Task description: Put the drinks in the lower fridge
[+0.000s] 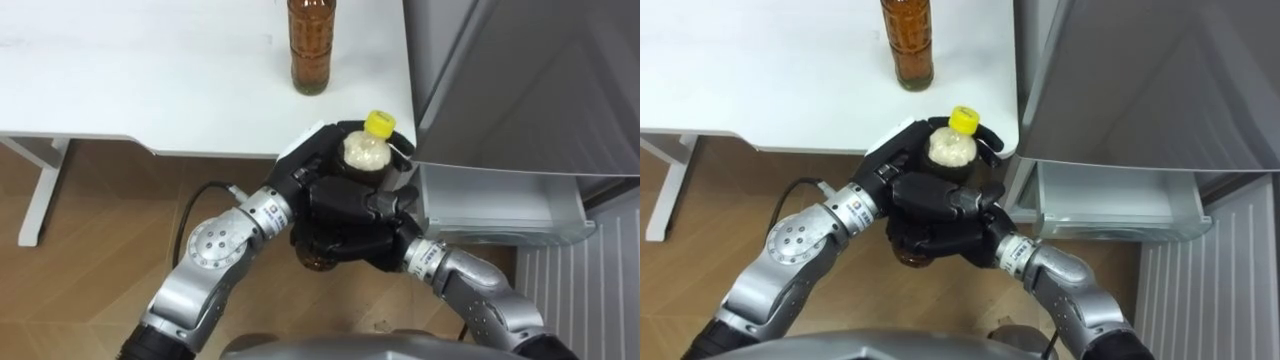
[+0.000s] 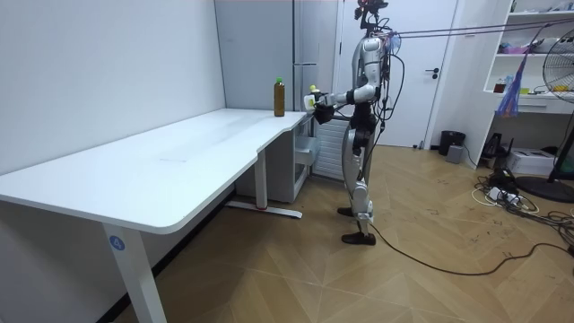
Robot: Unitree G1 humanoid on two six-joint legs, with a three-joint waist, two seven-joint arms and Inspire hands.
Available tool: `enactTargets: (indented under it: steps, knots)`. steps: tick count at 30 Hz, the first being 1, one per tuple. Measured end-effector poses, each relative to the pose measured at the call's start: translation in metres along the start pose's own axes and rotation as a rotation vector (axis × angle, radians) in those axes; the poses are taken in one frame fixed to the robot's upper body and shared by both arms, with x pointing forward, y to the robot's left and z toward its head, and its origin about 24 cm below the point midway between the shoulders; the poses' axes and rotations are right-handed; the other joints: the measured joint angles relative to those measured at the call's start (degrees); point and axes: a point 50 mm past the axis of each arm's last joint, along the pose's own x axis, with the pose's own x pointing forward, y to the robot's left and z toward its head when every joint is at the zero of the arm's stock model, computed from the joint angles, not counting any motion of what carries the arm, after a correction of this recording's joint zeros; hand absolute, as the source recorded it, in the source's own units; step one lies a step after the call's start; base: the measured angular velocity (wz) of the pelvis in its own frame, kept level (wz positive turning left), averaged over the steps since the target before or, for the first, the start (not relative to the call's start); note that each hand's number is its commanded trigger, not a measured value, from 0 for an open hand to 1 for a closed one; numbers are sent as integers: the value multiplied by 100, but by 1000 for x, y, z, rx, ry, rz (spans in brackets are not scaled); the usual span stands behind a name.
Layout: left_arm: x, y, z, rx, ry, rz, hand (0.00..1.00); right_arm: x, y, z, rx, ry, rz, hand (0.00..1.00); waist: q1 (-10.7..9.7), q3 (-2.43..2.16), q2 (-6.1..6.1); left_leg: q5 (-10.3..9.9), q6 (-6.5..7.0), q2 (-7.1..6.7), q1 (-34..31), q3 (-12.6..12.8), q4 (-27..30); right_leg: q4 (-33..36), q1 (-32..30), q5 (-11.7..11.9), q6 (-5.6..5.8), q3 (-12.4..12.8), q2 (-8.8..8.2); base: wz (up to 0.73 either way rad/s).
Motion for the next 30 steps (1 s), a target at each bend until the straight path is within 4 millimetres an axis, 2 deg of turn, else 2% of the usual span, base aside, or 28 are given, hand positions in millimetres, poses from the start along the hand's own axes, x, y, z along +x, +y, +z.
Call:
enactTargets:
  steps: [13,21,27,30]
  knots:
    - [-1,11,10,37,-42,47,0,1,3,1,6,-9,52,100,-33,-6,19,0,0,4,-18,-4,-12,4,0,6,-10,1,5,0]
    - [3,13,24,73,-117,38,0,-2,1,-2,15,2,52,100,-23,-7,25,-1,0,4,-18,-6,1,1,1,7,-9,16,7,0]
    - [1,10,45,88,-211,28,0,-5,-2,-8,29,28,45,100,-8,-13,66,-2,-1,7,-32,-9,-9,6,-18,9,-12,15,12,0]
    - [-2,8,62,113,-284,15,0,-6,-3,-7,29,23,51,100,-10,-24,81,-2,-1,5,-30,-35,-31,6,-23,9,-12,6,14,0]
